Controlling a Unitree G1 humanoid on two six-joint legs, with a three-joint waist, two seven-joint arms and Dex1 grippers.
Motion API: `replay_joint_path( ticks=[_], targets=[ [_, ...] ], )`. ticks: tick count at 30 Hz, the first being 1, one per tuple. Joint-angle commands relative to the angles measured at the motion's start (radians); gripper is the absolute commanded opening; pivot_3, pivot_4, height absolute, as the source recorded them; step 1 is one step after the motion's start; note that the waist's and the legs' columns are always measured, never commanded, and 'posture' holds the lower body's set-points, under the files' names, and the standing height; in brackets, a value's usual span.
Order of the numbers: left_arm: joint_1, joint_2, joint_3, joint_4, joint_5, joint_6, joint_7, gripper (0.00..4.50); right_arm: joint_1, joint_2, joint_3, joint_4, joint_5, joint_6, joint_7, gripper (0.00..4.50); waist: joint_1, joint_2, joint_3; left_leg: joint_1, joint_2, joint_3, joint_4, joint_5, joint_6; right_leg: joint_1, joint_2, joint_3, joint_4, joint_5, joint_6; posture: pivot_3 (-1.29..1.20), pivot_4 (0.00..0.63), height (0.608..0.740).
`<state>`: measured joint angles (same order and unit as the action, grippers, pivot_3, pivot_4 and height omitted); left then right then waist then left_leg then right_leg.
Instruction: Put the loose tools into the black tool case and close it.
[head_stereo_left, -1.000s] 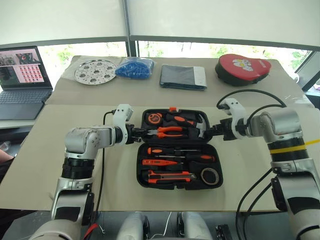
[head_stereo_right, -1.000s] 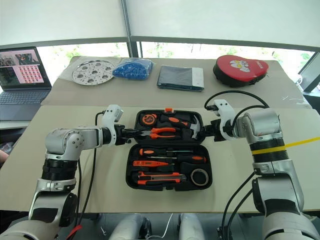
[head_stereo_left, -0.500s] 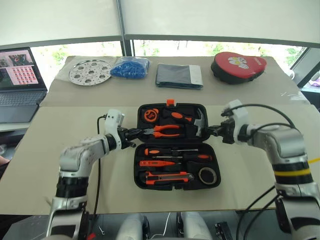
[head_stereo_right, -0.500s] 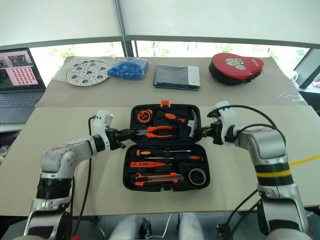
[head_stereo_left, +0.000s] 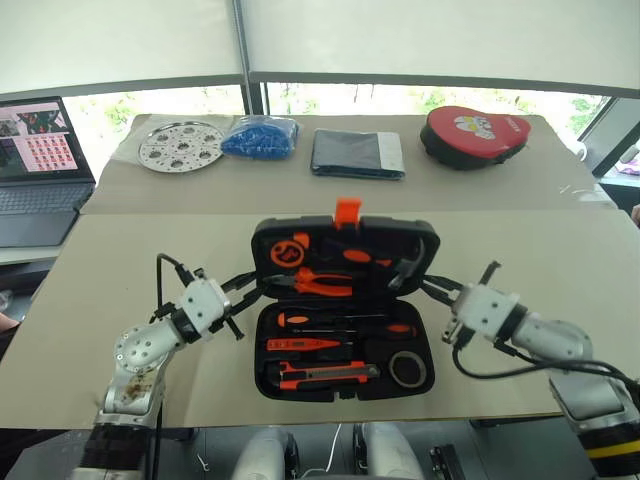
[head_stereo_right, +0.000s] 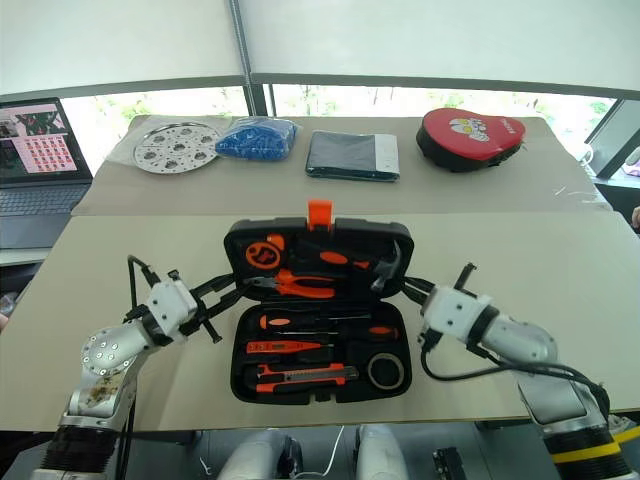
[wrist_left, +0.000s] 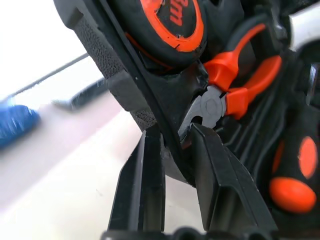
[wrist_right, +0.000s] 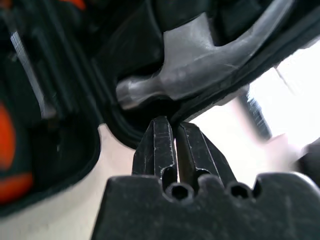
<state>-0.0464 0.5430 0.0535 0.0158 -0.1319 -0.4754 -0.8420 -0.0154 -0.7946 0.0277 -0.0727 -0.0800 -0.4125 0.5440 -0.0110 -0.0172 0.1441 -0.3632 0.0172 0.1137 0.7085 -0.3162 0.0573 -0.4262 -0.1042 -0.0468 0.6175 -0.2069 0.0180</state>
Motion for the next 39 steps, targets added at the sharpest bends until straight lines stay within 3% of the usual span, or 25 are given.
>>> replay_joint_path(
  ticks=[1,2,6,8,12,13,14,17,21,22,24,29,39],
  targets=[
    [0.061,0.088,-0.012,0.079,0.074,-0.238,-0.048,1.10,0.050,-0.066,-0.066,0.123,-0.112,-0.146,-0.055,0.00,0.005,0.001,0.000,0.002,0.000,0.001,0.000,-0.001,0.001,0.002,-0.001,0.000,-0.001,0.000,0.000,0.00,0.150,0.740],
    [0.077,0.110,-0.017,0.102,0.083,-0.285,-0.055,1.23,0.064,-0.072,-0.066,0.132,-0.115,-0.194,-0.061,0.78,0.010,0.001,0.000,0.002,-0.001,0.001,-0.001,-0.003,0.005,0.003,-0.004,-0.001,-0.002,-0.001,0.001,0.00,0.150,0.740],
    [0.129,0.156,-0.016,0.141,0.021,-0.270,-0.075,2.66,0.103,-0.094,-0.092,0.185,-0.140,-0.286,-0.097,2.02,0.019,0.001,0.000,0.000,-0.002,0.002,0.001,-0.005,0.009,0.003,-0.008,-0.002,-0.006,0.000,0.002,0.00,0.150,0.740],
    [0.148,0.167,-0.002,0.142,-0.017,-0.219,-0.076,2.72,0.118,-0.103,-0.124,0.201,-0.114,-0.300,-0.101,2.72,0.018,0.001,0.000,0.000,-0.002,0.002,0.001,-0.005,0.009,0.003,-0.009,-0.002,-0.006,0.000,0.002,0.00,0.150,0.740],
    [0.129,0.172,0.016,0.153,-0.073,-0.126,-0.071,2.72,0.159,-0.116,-0.194,0.185,-0.034,-0.271,-0.072,2.72,0.017,0.001,0.000,0.000,-0.001,0.002,0.001,-0.005,0.009,0.003,-0.008,-0.002,-0.005,0.000,0.003,0.00,0.150,0.740],
    [0.117,0.172,0.013,0.151,-0.078,-0.113,-0.076,2.72,0.175,-0.122,-0.206,0.174,-0.009,-0.264,-0.055,2.29,0.017,0.001,0.000,0.000,-0.001,0.002,0.001,-0.005,0.009,0.003,-0.008,-0.002,-0.004,0.000,0.003,0.00,0.150,0.740],
    [0.101,0.171,0.001,0.143,-0.087,-0.094,-0.091,2.72,0.202,-0.126,-0.230,0.159,0.017,-0.251,-0.043,2.16,0.019,0.001,0.000,0.000,-0.001,0.002,0.001,-0.005,0.008,0.003,-0.008,-0.003,-0.004,0.000,0.003,0.00,0.150,0.740],
    [0.063,0.167,-0.022,0.113,-0.118,-0.030,-0.126,1.98,0.279,-0.139,-0.291,0.111,0.093,-0.203,0.005,1.32,0.026,0.001,0.000,0.000,-0.001,0.001,0.001,-0.005,0.008,0.004,-0.008,-0.004,-0.004,0.000,0.003,0.00,0.150,0.740],
    [-0.020,0.149,-0.038,0.069,-0.181,0.125,-0.144,0.36,0.501,-0.172,-0.359,-0.112,0.372,0.016,0.197,0.00,0.023,0.001,0.000,0.000,-0.001,0.001,0.001,-0.005,0.009,0.004,-0.008,-0.003,-0.005,0.001,0.004,0.00,0.150,0.740],
    [-0.030,0.146,-0.042,0.061,-0.188,0.144,-0.150,0.05,0.545,-0.177,-0.372,-0.154,0.399,0.043,0.230,0.00,0.024,0.001,0.000,0.000,-0.001,0.000,0.001,-0.005,0.009,0.004,-0.008,-0.003,-0.005,0.001,0.004,0.00,0.150,0.740],
    [-0.069,0.138,-0.064,0.041,-0.203,0.209,-0.169,0.05,0.684,-0.193,-0.401,-0.256,0.446,0.098,0.325,0.00,0.024,0.001,0.000,0.000,-0.001,-0.001,0.001,-0.005,0.009,0.005,-0.008,-0.004,-0.005,0.001,0.004,0.00,0.150,0.740],
    [-0.291,0.088,-0.198,0.124,-0.116,0.392,-0.222,0.05,0.792,-0.226,-0.259,-0.485,0.366,0.292,0.372,0.00,0.031,0.000,-0.001,-0.002,-0.001,-0.001,0.005,-0.008,0.013,0.006,-0.006,-0.004,-0.005,0.001,0.005,0.00,0.150,0.740],
    [-0.314,0.141,-0.272,0.076,-0.084,0.568,-0.341,0.05,0.531,-0.140,-0.022,-0.622,0.267,0.567,0.290,0.00,0.023,-0.002,0.000,-0.005,-0.001,-0.001,0.006,-0.005,0.009,0.001,-0.002,-0.001,-0.005,0.001,0.005,0.00,0.150,0.740]
  ],
)
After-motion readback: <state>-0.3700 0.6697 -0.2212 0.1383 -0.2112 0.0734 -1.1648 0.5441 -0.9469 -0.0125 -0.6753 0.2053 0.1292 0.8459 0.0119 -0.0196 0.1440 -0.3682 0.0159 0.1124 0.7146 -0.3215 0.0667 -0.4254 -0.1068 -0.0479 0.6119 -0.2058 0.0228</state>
